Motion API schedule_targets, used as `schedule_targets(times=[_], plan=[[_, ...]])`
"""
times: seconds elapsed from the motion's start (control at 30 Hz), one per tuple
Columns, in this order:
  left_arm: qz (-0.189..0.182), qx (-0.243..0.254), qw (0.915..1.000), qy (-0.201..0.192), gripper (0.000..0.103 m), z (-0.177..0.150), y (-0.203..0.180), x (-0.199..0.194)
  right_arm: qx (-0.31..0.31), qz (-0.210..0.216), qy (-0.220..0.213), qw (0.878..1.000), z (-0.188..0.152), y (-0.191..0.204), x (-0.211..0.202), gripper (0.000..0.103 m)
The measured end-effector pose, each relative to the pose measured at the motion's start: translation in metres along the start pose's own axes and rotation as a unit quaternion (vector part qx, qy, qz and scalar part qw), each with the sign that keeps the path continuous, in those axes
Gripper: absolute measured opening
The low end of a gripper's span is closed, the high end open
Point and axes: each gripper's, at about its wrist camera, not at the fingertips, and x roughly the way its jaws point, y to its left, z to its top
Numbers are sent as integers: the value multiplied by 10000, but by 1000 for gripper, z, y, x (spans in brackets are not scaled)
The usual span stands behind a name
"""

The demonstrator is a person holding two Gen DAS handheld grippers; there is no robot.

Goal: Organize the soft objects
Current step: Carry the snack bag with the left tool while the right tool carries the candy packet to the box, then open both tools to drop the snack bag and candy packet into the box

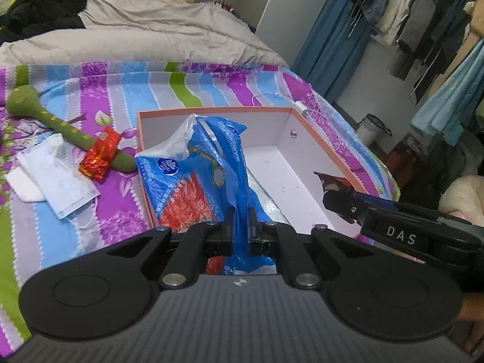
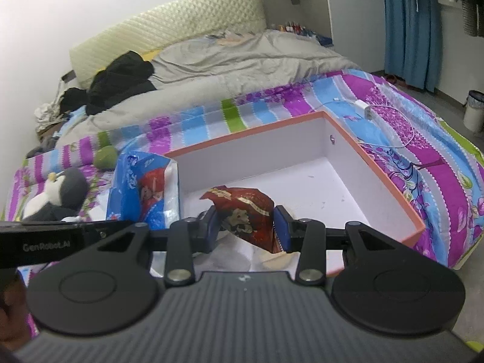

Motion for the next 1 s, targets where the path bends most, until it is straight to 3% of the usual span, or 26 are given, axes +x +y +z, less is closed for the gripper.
schedule_targets(times=[0.33,0.37,0.43,0.47,0.5,0.77,1.0], plan=[[-1,26,9992,393,8,23,9,68,144,-127,422,9989,8,-20,65,44],[40,2,9991,434,11,24,11,73,139,-150,472,9987,7,-21,70,44],[106,-29,9985,529,29,24,14,80,121,-149,576,9982,7,-22,78,46],[140,-31,9983,557,44,23,15,82,117,-139,624,9979,6,-23,81,52],[165,-27,9984,547,47,23,16,82,120,-142,657,9977,6,-24,84,56],[163,3,9993,342,47,19,15,61,21,-97,593,9982,2,-16,75,56],[130,20,9998,117,47,7,7,19,-76,17,374,9993,-1,-2,41,56]])
